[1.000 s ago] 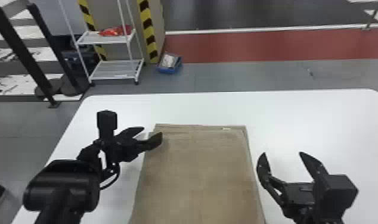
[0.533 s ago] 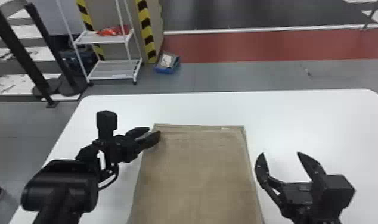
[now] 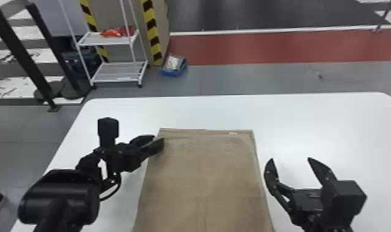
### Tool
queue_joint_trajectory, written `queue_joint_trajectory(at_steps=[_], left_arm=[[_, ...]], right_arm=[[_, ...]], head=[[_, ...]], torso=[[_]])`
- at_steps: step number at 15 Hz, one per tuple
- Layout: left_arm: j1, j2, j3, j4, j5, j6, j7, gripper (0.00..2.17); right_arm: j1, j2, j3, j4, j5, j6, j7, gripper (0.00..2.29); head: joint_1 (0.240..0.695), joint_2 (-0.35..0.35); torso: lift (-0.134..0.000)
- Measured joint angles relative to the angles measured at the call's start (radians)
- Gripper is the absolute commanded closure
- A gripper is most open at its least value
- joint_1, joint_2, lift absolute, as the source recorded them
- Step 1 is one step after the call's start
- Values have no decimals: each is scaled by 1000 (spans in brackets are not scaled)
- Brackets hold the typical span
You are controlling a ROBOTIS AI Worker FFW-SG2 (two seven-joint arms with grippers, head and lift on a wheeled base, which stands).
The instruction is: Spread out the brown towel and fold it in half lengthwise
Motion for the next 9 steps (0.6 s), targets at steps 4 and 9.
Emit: queue_joint_trajectory(at_steps=[4, 9], left_arm=[[4, 1, 2, -5, -1, -1, -2, 1234], [19, -1, 8, -29, 3, -2, -2, 1231]], right_arm=[[-4, 0, 2, 5, 0, 0, 0, 134], [-5, 0, 1, 8, -2, 0, 0, 134]], head=[[695, 112], [695, 112]], torso=[[-125], [-125]])
